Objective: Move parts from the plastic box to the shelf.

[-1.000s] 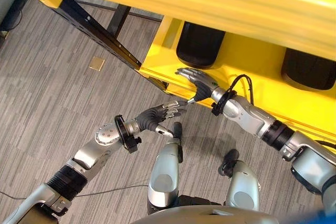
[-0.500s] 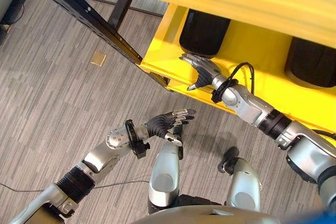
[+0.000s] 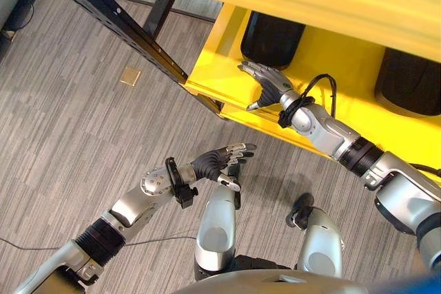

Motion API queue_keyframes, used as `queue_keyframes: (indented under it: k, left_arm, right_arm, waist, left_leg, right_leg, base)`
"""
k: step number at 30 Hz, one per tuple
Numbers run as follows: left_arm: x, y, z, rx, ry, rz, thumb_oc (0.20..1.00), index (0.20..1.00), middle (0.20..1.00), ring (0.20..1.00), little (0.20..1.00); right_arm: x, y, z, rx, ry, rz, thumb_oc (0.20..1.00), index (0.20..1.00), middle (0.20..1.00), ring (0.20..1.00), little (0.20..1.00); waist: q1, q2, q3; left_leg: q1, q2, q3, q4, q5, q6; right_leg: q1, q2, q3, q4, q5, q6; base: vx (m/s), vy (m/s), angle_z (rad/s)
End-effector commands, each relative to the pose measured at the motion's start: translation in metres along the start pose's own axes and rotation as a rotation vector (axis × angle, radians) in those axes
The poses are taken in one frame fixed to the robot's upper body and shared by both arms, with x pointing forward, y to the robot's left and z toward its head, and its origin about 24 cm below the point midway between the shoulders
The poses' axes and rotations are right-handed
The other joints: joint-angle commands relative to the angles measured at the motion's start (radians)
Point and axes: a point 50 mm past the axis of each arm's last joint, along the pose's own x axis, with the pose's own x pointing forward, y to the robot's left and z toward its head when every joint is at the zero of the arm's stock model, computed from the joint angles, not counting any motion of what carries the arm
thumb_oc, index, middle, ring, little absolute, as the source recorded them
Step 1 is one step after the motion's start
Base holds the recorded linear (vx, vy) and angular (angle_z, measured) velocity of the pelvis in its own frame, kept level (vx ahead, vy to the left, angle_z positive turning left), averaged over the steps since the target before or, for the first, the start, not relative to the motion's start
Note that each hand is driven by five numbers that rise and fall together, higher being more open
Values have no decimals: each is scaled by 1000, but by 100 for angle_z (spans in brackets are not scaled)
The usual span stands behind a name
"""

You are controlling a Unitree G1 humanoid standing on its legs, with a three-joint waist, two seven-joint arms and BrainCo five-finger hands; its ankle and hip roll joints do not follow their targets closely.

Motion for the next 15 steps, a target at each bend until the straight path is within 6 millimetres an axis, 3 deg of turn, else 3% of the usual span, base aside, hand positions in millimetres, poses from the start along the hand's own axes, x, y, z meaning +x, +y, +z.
queue_keyframes:
  k: [1, 4, 7, 8, 9, 10, 12, 15]
  left_arm:
    - [8, -19, 15, 63, -68, -64, 1000, 1000, 1000, 1000, 1000]
    - [5, -17, 17, 73, -96, -82, 1000, 1000, 1000, 1000, 1000]
    - [-1, -20, 14, 96, -102, -97, 1000, 1000, 1000, 1000, 1000]
    - [-6, -18, 13, 101, -110, -81, 1000, 1000, 1000, 1000, 1000]
    - [-8, -17, 13, 106, -110, -77, 1000, 1000, 1000, 1000, 1000]
    - [-12, -14, 13, 117, -111, -60, 1000, 1000, 1000, 1000, 1000]
    - [-17, -13, 13, 124, -111, -51, 1000, 1000, 1000, 1000, 1000]
    - [-36, -8, 15, 151, -115, -21, 1000, 1000, 1000, 1000, 1000]
  right_arm:
    - [23, -37, 21, -16, -96, -76, 1000, 1000, 1000, 1000, 1000]
    - [15, -22, 22, -13, -118, 12, 1000, 1000, 1000, 1000, 1000]
    - [-10, 14, 6, 32, -86, 185, 1000, 1000, 1000, 1000, 1000]
    - [-35, 39, -3, 59, -71, 284, 1000, 1000, 1000, 1000, 1000]
    - [-42, 45, -5, 67, -65, 307, 1000, 1000, 1000, 1000, 1000]
    - [-62, 59, -11, 88, -45, 351, 1000, 1000, 1000, 1000, 1000]
    - [-75, 66, -17, 106, -18, 381, 1000, 1000, 1000, 1000, 1000]
    - [-123, 73, -28, 166, 27, 455, 1000, 1000, 1000, 1000, 1000]
  waist:
    - [22, 2, 7]
    - [12, -3, 5]
    - [-17, -11, 3]
    - [-36, -18, 1]
    - [-41, -20, 1]
    - [-57, -26, 0]
    - [-66, -32, -3]
    - [-101, -54, -16]
  left_leg:
    - [53, 38, 50, -3, -8, 18]
    - [56, 41, 59, -11, -5, 17]
    - [70, 45, 72, -25, -4, 14]
    - [78, 51, 82, -37, -3, 13]
    - [80, 53, 84, -39, -3, 13]
    - [86, 57, 92, -44, -5, 13]
    - [92, 60, 97, -45, -8, 14]
    - [115, 71, 116, -58, -14, 12]
  right_leg:
    - [30, -12, 27, 15, 37, 31]
    - [34, -11, 31, 1, 42, 34]
    - [40, -4, 44, -21, 48, 39]
    - [44, 0, 52, -38, 53, 43]
    - [44, 1, 54, -41, 54, 44]
    - [45, 4, 59, -47, 56, 46]
    - [48, 7, 64, -52, 57, 47]
    - [56, 20, 81, -72, 60, 51]
  base:
    - [0, 0, 0]
    - [-13, 1, 0]
    - [-64, 0, -3]
    - [-60, -22, -7]
    - [-74, -49, -8]
    - [-43, -43, -10]
    - [-52, -66, -12]
    - [-73, -134, -21]
